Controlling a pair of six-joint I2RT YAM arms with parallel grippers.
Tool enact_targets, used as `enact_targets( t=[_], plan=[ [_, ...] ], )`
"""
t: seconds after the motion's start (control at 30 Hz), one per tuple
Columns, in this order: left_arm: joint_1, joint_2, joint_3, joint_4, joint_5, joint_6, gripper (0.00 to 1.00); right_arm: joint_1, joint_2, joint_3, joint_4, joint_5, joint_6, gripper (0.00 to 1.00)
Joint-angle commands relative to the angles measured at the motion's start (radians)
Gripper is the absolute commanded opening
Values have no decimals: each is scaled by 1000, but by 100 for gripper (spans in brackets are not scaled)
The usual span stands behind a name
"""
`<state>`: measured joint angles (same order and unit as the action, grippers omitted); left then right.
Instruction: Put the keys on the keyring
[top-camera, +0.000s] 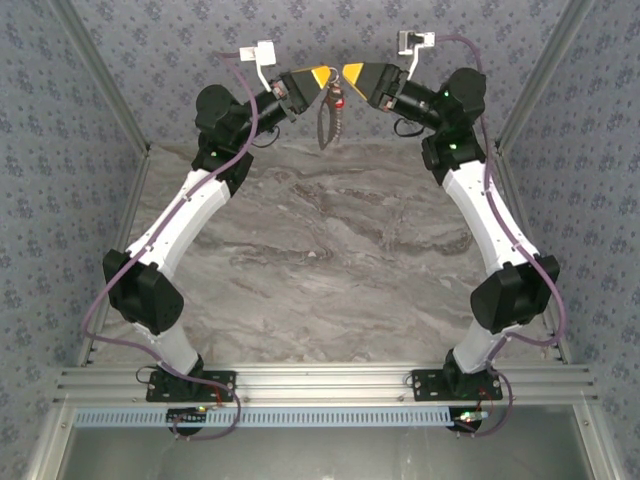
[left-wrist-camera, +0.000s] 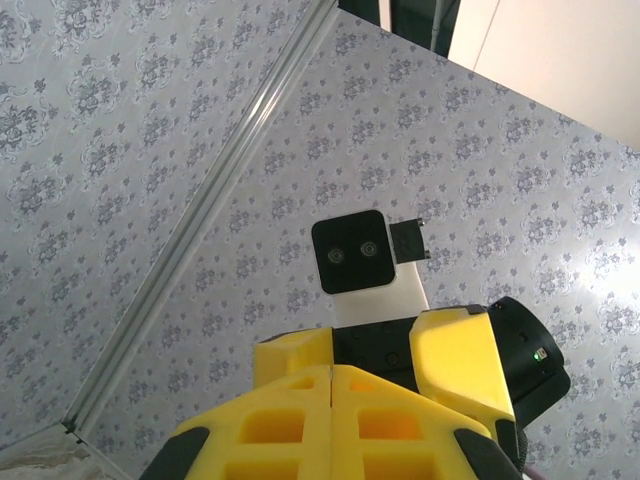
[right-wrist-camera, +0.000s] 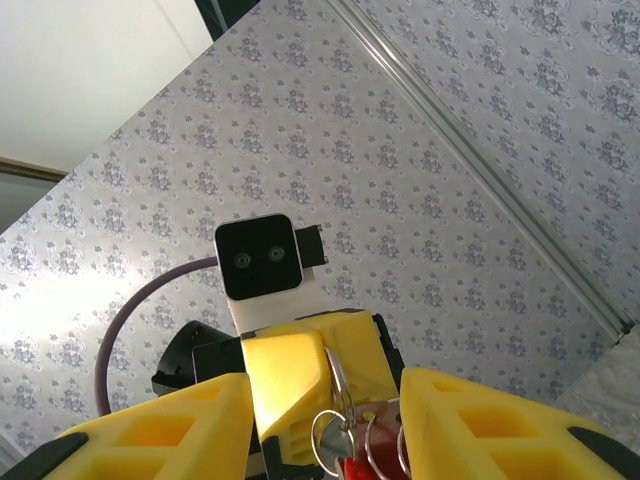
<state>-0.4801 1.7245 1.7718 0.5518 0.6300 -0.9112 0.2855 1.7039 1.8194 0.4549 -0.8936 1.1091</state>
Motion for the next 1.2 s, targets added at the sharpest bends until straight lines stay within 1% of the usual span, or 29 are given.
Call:
enact_targets(
  t=[0.0,0.23,0.33,0.37,0.43,0.5,0.57,0.6,0.73,0.8,0.83,0.87,1.0,1.1,1.17],
  plan=[
    [-7,-4,15,67,-18,-11,0,11,13,51,41,-9,16,44],
    [-7,-2,15,69,-16,-11,0,33,32,71,28,-20,15,43],
    [-7,-1,14,69,-16,-12,0,39,38,78,24,-24,16,40],
    [-6,-2,14,70,-16,-12,0,41,38,81,22,-24,15,38],
    [-7,-3,12,71,-16,-12,0,43,38,84,16,-25,12,30],
    [-7,-5,12,71,-16,-12,0,43,37,84,12,-25,9,19],
    [-7,-5,11,73,-16,-14,0,43,36,84,5,-27,6,6],
    [-6,-5,11,73,-15,-14,0,41,34,84,-1,-28,2,1],
    [-6,-7,13,67,-11,-12,0,35,24,83,-42,-31,-26,0],
    [-3,-13,15,39,-8,1,0,27,14,81,-76,-43,-51,0],
    [-1,-18,17,14,-4,15,5,20,8,81,-111,-53,-76,0],
    [1,-27,18,-15,0,36,14,14,-2,82,-158,-62,-111,0],
    [16,-62,20,-138,26,131,34,-22,-31,87,-348,-110,-251,0],
    [26,-87,25,-235,54,217,42,-35,-51,114,-558,-131,-425,0],
    [28,-98,42,-323,74,286,45,-35,-54,159,-735,-124,-587,0]
  ],
)
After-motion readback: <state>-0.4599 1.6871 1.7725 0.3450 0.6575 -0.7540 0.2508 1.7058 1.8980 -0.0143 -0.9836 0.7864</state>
